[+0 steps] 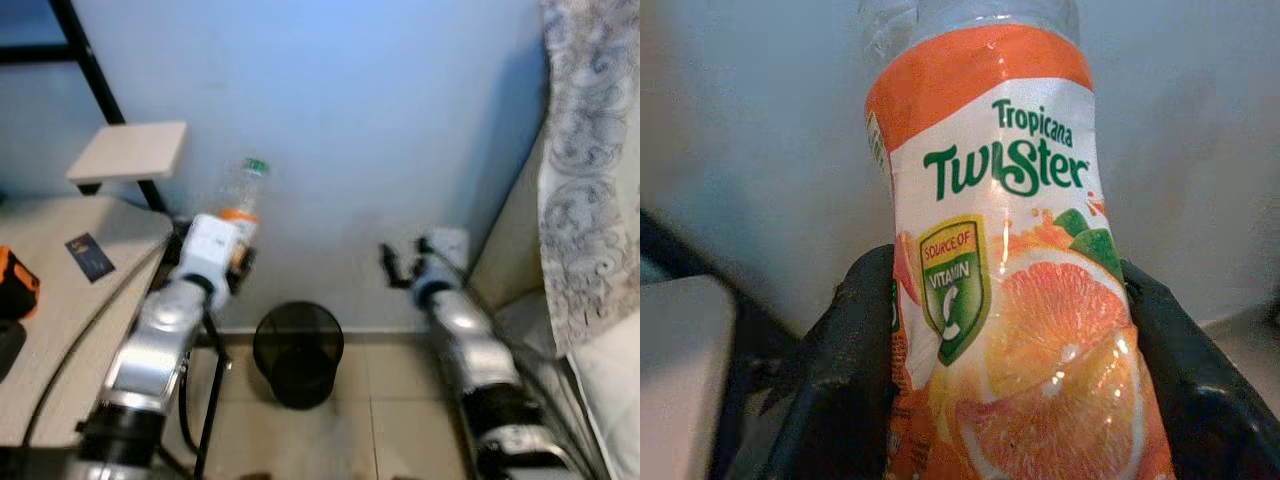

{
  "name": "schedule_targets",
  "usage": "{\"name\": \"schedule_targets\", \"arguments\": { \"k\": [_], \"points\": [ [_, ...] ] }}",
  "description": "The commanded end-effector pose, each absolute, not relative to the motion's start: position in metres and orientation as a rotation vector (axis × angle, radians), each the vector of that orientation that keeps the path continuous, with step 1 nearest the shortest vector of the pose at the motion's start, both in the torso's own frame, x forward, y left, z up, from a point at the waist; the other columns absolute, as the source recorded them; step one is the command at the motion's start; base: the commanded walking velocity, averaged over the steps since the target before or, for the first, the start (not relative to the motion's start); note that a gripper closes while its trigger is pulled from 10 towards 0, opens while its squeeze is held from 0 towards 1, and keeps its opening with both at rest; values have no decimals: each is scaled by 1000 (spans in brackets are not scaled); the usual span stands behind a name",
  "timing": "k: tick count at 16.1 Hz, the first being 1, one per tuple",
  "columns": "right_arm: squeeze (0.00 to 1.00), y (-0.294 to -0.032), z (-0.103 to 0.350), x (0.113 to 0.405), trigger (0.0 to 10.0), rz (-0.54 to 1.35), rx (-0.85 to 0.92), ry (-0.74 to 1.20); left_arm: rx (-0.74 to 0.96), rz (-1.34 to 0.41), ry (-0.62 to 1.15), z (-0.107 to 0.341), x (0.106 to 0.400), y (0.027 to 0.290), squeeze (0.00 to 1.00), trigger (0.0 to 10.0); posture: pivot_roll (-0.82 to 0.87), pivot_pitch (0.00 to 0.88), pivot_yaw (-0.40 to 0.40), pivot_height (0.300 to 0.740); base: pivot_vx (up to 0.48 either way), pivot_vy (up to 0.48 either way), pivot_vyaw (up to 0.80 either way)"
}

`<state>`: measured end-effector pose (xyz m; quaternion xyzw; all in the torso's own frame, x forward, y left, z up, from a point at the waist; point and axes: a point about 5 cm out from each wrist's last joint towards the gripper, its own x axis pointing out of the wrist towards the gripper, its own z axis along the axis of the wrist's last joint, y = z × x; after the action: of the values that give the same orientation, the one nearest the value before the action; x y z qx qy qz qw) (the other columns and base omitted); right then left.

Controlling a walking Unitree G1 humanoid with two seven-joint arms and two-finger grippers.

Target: Clean up the room

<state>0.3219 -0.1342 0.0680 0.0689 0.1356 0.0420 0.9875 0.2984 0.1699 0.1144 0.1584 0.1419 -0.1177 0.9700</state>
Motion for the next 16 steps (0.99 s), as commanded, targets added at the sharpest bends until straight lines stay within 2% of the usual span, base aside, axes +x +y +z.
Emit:
{"name": "schedule_targets", "arguments": {
  "k": [1,4,6,7,9,12,16],
  "points": [
    [0,-124,68,322,10000,128,149,285,349,-239,289,116,297,175,0,10000,13,0,30,740,0,0,0],
    [0,-133,70,322,10000,330,-70,302,485,-477,399,98,284,175,0,10000,19,0,9,740,0,0,0],
    [0,-135,70,321,10000,421,-128,310,584,-530,432,90,284,182,0,10000,18,0,3,740,0,0,0],
    [0,-138,72,318,10000,551,-195,322,696,-582,455,82,290,191,0,10000,15,0,-5,740,0,0,0],
    [0,-143,73,314,10000,709,-286,360,786,-641,443,80,307,196,0,10000,-7,0,-12,740,0,0,0],
    [0,-156,76,306,10000,843,-435,414,754,-631,358,89,338,183,0,10000,-73,0,-8,740,0,0,0],
    [0,-172,85,297,10000,863,-504,436,726,-603,328,96,358,171,0,10000,-158,0,9,740,0,0,0]
  ]
}}
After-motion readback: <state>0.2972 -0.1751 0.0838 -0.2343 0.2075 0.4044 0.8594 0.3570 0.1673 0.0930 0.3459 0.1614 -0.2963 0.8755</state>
